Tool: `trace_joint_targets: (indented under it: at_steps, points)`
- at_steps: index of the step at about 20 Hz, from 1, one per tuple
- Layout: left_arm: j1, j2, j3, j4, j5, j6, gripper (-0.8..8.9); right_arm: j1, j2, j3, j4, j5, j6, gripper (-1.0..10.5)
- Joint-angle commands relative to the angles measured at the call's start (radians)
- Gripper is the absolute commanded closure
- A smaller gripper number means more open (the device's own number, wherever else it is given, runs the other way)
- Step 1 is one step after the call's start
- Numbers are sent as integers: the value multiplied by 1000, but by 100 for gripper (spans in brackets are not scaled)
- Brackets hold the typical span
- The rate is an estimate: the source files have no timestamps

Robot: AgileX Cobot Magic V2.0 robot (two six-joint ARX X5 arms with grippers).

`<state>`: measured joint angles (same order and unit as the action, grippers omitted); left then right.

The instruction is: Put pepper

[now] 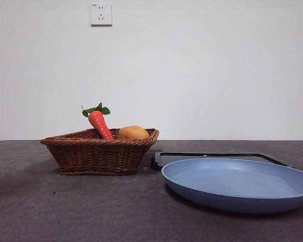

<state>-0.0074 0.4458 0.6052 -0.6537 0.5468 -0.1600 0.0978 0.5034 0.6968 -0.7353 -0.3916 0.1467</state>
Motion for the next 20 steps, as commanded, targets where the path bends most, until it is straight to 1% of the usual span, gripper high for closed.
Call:
trace_joint_targets:
  at_steps: [1,4,5,9,10,11,12,13,14,17,20]
  points:
    - [2,27,50,-52,48,88,807,3,35,78,-111,-2,-154,941]
    - [2,50,84,-113,63,126,807,3,71,136,-217,0,-222,941]
    - [2,50,84,-117,64,132,807,3,79,145,-235,0,-231,941]
    - [2,50,84,-126,64,130,796,2,86,145,-238,-2,-230,931]
    - [2,50,84,-126,63,126,742,2,88,145,-238,-2,-230,899]
    - [2,50,84,-126,63,116,641,2,89,145,-238,-2,-226,836]
    - [2,50,84,-125,61,103,532,2,93,145,-238,-2,-212,742]
    - [2,50,84,-126,61,104,472,2,97,145,-237,0,-197,656]
    - [2,50,84,-125,61,104,468,2,106,145,-237,-1,-188,633]
    - [2,50,84,-125,62,104,468,2,148,145,-233,0,-186,635]
    - [2,50,84,-124,63,104,468,2,234,145,-198,0,-162,636]
